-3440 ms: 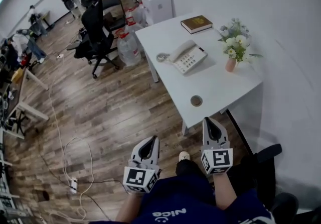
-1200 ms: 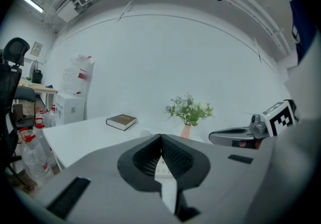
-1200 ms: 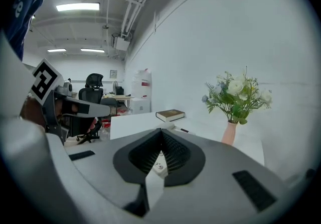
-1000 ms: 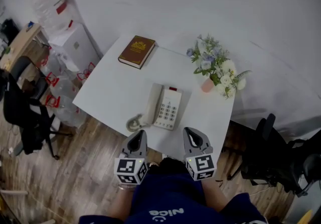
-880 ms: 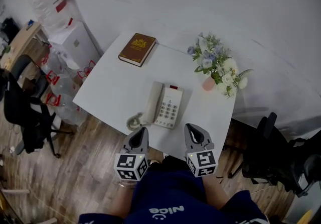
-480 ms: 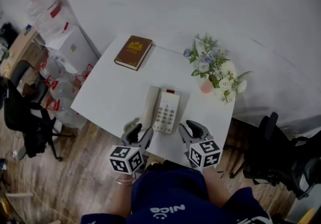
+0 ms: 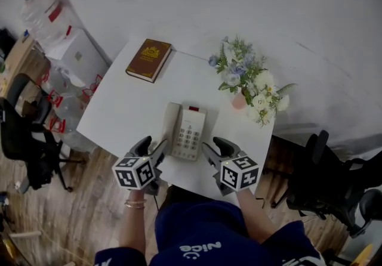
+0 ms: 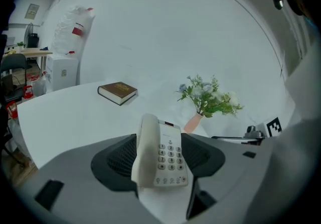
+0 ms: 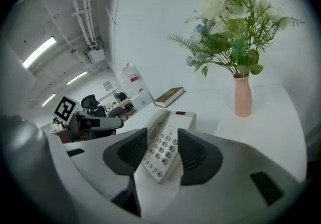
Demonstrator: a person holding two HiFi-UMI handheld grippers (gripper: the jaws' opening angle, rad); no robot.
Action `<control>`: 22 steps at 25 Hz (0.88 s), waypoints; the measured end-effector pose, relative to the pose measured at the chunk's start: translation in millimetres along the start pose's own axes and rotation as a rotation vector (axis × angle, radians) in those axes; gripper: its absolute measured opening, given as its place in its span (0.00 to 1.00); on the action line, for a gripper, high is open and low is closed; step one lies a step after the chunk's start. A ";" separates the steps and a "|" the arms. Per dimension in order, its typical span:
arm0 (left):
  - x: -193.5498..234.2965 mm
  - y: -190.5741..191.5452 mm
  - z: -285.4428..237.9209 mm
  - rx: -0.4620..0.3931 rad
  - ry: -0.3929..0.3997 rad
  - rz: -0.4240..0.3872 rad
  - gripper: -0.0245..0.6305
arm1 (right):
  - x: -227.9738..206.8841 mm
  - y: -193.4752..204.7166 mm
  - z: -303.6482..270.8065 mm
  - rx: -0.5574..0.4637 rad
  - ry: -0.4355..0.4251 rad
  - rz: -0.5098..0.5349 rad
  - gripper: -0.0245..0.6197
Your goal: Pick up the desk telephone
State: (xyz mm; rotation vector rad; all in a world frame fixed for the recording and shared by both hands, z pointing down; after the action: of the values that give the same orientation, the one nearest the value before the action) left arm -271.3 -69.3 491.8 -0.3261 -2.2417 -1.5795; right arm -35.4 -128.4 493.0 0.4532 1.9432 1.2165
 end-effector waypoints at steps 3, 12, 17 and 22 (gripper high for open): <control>13.0 0.5 -9.2 0.055 0.030 0.045 0.45 | -3.4 6.6 -7.7 0.025 0.022 -0.042 0.34; 49.4 2.7 -53.1 0.284 0.206 0.182 0.46 | -18.3 18.5 -38.7 0.040 0.131 -0.195 0.36; 68.6 10.0 -76.0 0.405 0.252 0.197 0.48 | -32.5 30.6 -49.7 0.070 0.193 -0.251 0.37; 71.1 16.8 -98.5 0.520 0.354 0.212 0.48 | -43.2 40.1 -57.5 0.113 0.199 -0.304 0.37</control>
State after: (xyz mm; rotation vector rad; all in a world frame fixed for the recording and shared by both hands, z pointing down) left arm -311.9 -158.0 566.1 -0.1178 -2.1501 -0.8280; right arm -56.6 -171.4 560.0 0.0875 2.1640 0.9889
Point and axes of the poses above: the fingertips, and each gripper's own axes: z backward along the fingers, x to its left, y out of its underside, the point moved 7 cm from there along z, backward along the fingers, and after that the axes turned 15 degrees about -x, right-handed, at the moved point
